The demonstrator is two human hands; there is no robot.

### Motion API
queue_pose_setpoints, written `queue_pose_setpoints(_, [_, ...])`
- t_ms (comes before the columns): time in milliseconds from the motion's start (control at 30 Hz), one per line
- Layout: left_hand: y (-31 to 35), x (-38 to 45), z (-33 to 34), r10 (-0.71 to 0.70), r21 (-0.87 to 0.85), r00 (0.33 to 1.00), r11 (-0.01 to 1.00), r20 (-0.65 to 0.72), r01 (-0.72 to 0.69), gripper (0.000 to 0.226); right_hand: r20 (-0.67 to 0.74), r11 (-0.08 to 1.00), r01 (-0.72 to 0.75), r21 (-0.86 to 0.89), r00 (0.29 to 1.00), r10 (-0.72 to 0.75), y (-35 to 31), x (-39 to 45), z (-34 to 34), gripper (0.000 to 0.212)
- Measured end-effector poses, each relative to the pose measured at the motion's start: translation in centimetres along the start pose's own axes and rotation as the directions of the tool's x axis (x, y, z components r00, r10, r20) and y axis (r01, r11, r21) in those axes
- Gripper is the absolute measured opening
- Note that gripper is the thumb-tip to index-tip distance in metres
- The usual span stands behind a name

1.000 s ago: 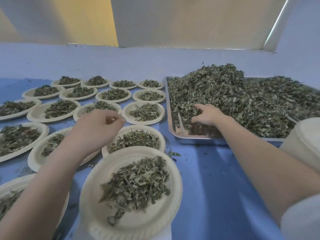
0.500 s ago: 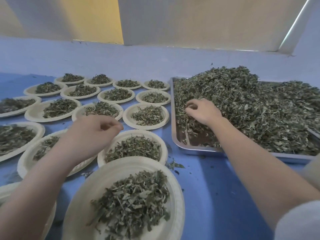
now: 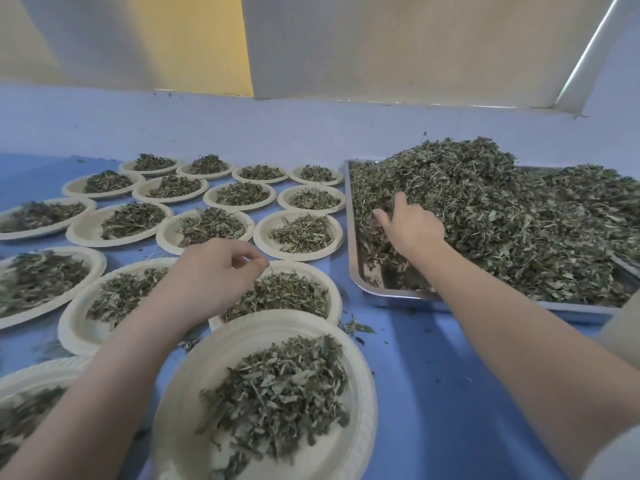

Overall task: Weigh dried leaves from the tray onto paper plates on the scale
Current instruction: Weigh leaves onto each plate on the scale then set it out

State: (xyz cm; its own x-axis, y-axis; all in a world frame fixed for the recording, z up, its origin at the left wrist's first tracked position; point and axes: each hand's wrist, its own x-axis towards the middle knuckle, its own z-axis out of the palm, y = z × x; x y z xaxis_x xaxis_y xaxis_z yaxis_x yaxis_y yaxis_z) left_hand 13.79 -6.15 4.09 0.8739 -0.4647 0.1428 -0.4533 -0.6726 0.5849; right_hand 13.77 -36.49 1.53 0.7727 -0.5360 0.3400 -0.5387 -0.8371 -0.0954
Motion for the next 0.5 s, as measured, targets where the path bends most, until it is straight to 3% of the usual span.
queue_pose_setpoints(100, [0.3, -0.2, -0.1, 0.010, -0.005, 1.000, 1.000, 0.000, -0.010, 0.018, 0.051, 0.973, -0.151, 0.172, 0.988, 0.144, 0.7, 0.0, -0.4, 0.042])
queue_pose_setpoints(167, [0.5, -0.5, -0.1, 0.016, -0.011, 1.000, 1.000, -0.001, -0.016, 0.018, 0.122, 0.835, -0.340, 0.432, 0.940, 0.319, 1.0, -0.4, -0.7, 0.042])
queue_pose_setpoints(233, [0.7, -0.8, -0.2, 0.020, -0.020, 1.000, 1.000, -0.010, -0.021, 0.018, 0.276, 0.533, -0.488, 0.691, 0.860, 0.430, 1.1, -0.9, -1.2, 0.040])
queue_pose_setpoints(267, [0.8, -1.0, -0.2, 0.021, -0.025, 1.000, 0.999, -0.018, -0.022, 0.018, 0.385, 0.341, -0.534, 0.774, 0.824, 0.417, 0.9, -1.3, -1.7, 0.038])
queue_pose_setpoints(333, [1.1, -1.6, -0.2, 0.025, -0.034, 0.999, 0.999, -0.039, -0.027, 0.017, 0.531, 0.005, -0.571, 0.821, 0.766, 0.363, 0.4, -1.9, -2.7, 0.035])
queue_pose_setpoints(400, [1.2, -2.4, -0.3, 0.036, -0.047, 0.998, 0.998, -0.053, -0.038, 0.015, 0.661, -0.405, -0.543, 0.736, 0.706, 0.255, -0.3, -2.9, -4.2, 0.026])
queue_pose_setpoints(433, [1.3, -2.9, -0.5, 0.040, -0.055, 0.997, 0.998, -0.060, -0.043, 0.015, 0.687, -0.521, -0.523, 0.675, 0.703, 0.184, -0.9, -3.8, -5.0, 0.025])
queue_pose_setpoints(500, [1.3, -3.7, -0.7, 0.039, -0.073, 0.995, 0.996, -0.087, -0.045, 0.015, 0.665, -0.552, -0.527, 0.646, 0.744, 0.068, -2.6, -6.1, -6.8, 0.029])
